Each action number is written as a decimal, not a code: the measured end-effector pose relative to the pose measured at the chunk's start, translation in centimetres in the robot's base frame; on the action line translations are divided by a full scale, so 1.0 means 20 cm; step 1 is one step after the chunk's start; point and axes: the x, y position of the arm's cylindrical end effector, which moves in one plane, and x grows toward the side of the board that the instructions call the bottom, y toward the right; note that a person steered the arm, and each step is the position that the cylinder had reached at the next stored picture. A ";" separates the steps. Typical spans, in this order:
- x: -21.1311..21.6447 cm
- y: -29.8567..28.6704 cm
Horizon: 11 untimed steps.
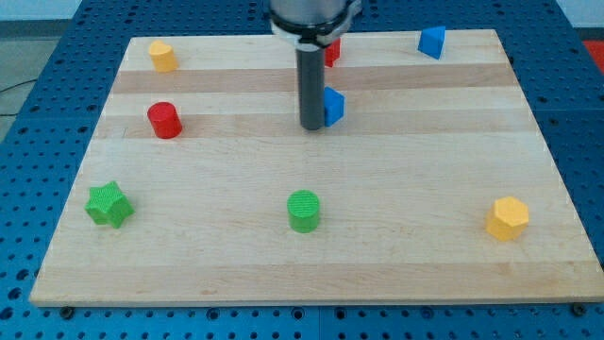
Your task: Form a triangle with heart red circle and cube
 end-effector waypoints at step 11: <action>-0.06 -0.32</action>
